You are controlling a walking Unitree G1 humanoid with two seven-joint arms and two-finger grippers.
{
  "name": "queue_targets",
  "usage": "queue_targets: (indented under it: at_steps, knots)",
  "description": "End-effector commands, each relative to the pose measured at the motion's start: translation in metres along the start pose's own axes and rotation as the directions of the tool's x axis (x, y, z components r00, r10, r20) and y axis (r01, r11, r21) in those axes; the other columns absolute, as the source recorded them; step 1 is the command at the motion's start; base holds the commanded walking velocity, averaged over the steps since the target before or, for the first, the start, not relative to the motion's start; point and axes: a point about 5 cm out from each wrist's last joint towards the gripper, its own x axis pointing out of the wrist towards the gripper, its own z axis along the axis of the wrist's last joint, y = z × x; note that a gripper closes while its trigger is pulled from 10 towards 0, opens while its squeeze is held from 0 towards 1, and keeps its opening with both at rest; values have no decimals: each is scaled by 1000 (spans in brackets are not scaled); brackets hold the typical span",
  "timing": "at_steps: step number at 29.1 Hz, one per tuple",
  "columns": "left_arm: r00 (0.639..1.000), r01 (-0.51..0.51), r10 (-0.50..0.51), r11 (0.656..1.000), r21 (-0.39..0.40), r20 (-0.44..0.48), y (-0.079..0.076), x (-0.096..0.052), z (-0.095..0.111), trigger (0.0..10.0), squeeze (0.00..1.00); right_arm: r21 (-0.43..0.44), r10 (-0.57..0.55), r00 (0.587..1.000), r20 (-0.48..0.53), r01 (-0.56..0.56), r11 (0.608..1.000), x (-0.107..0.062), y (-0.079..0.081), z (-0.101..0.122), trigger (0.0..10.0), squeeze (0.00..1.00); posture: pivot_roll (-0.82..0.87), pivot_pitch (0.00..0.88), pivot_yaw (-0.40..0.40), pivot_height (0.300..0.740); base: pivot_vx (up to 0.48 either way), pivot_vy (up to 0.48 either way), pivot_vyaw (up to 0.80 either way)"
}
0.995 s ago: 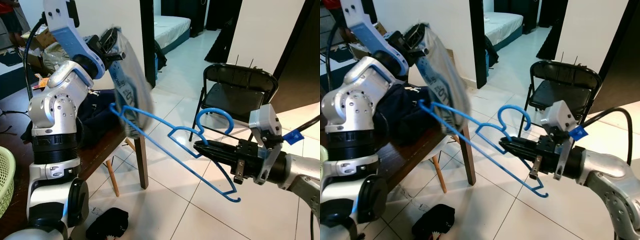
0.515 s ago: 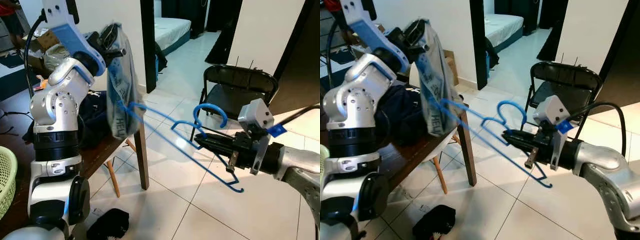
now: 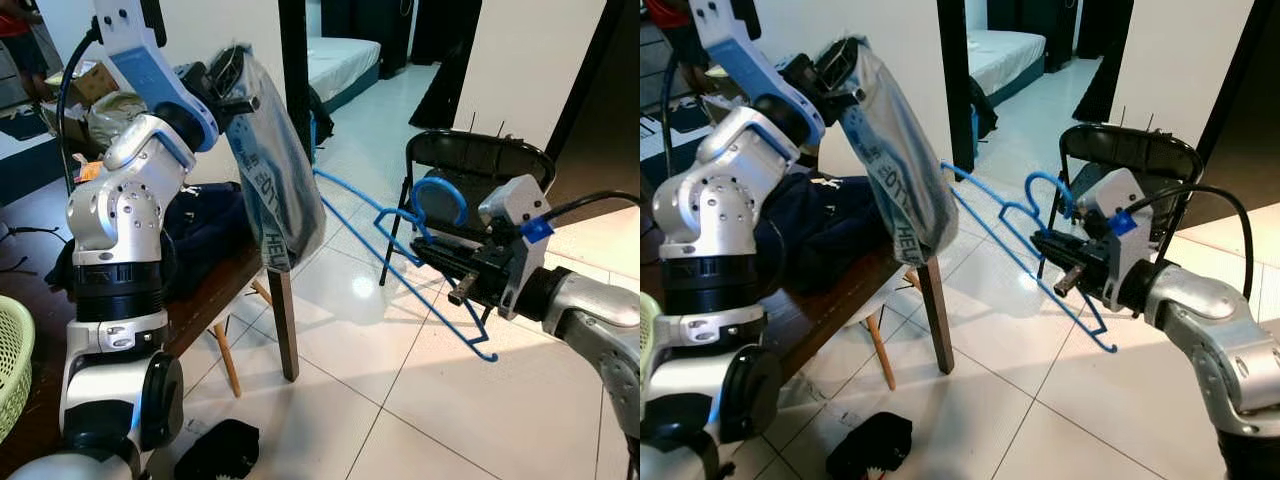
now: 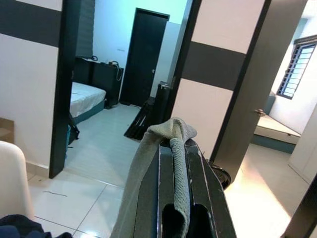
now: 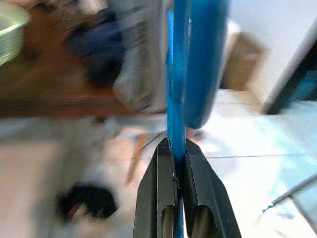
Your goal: Hang hanger
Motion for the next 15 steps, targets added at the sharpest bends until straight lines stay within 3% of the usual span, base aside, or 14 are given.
queue_targets:
  at_steps: [1, 2, 3, 9, 12, 15]
  knots:
    - [1000, -5, 5, 1000, 0, 8, 2, -1, 1, 10000, 0, -8, 86, 996, -9, -86, 996, -1, 10, 1, 10000, 0, 9, 0, 72, 735, 0, 0, 0]
    - [1000, -5, 5, 1000, 0, 8, 2, -1, 1, 10000, 0, -8, 86, 996, -9, -86, 996, -1, 10, 1, 10000, 0, 9, 0, 72, 735, 0, 0, 0]
    - [1000, -21, 21, 1000, -2, 13, 5, -1, 2, 10000, 0, 12, 150, 982, -116, -149, 989, -17, 14, -14, 10000, 0, 0, 0, 73, 735, 0, 0, 0]
    - [1000, -22, 23, 1000, -7, 17, 5, 0, 2, 10000, 0, 22, 132, 965, -225, -131, 991, -32, 9, -28, 10000, 0, -6, 0, 80, 735, 0, 0, 0]
    - [1000, -19, 19, 1000, -10, 16, 4, 0, 2, 10000, 0, 31, 143, 960, -241, -140, 990, -34, 11, -30, 10000, 0, -8, 0, 80, 735, 0, 0, 0]
    - [1000, -13, 13, 1000, -15, 13, 2, 1, 1, 10000, 0, 58, 219, 957, -189, -212, 976, -28, 25, -25, 10000, 0, -6, 0, 82, 735, 0, 0, 0]
